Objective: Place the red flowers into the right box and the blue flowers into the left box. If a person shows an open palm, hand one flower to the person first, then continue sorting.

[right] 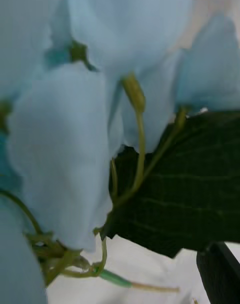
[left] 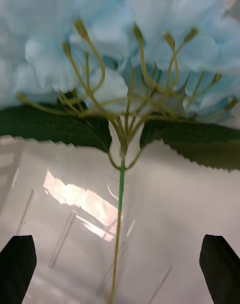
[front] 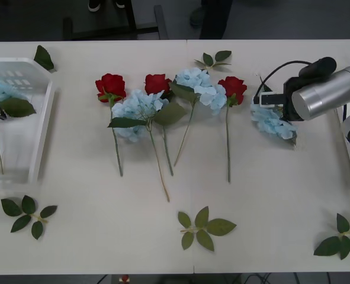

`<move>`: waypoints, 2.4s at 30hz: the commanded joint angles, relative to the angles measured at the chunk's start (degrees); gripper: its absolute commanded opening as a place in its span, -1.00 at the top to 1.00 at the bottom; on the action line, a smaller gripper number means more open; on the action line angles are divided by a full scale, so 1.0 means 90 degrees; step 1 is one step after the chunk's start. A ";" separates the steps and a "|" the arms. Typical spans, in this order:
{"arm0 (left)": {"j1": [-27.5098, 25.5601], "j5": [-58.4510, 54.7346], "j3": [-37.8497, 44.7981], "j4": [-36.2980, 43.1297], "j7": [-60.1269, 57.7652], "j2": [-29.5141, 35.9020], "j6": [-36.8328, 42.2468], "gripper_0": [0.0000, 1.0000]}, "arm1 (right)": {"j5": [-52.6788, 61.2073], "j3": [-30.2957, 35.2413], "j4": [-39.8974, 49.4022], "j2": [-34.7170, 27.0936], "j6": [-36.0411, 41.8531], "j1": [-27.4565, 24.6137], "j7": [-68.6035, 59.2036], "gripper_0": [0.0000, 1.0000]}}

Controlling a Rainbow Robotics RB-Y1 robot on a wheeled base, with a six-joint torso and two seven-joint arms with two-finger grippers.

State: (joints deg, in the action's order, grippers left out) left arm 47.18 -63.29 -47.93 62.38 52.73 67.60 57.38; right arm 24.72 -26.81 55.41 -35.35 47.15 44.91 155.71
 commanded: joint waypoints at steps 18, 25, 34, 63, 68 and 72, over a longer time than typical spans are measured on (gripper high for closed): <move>0.0920 0.0225 0.1195 0.2102 -0.3339 -0.1407 0.3067 -0.90 | -0.0022 -0.0088 0.0112 0.0177 0.0269 0.0058 -0.0079 1.00; 0.1144 0.0763 0.1068 0.1848 -0.3857 -0.2413 0.2999 -0.90 | 0.0671 0.1016 0.0513 -0.0047 0.1129 0.0049 -0.0079 1.00; 0.1662 0.1104 0.0111 0.0754 -0.4101 -0.3107 0.2032 -0.90 | 0.1072 0.2852 0.1851 -0.0076 0.2603 -0.0352 -0.0079 1.00; 0.1681 0.1143 -0.0016 0.0461 -0.4003 -0.3019 0.1720 -0.90 | 0.5476 0.5039 0.6431 0.1584 0.4010 -0.2656 -0.5075 1.00; 0.1691 0.0977 -0.0016 0.0774 -0.3945 -0.2814 0.1895 -0.91 | 0.5593 0.4922 0.6558 0.1808 0.3560 -0.2793 -0.5387 1.00; 0.1681 0.0782 -0.0016 0.0910 -0.3847 -0.2677 0.1925 -0.89 | 0.5564 0.4697 0.6577 0.1867 0.3062 -0.2871 -0.5446 1.00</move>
State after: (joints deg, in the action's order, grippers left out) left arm 60.81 -55.67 -49.38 69.00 16.46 41.16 74.22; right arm 75.19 16.66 111.99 -18.64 75.68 18.76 108.50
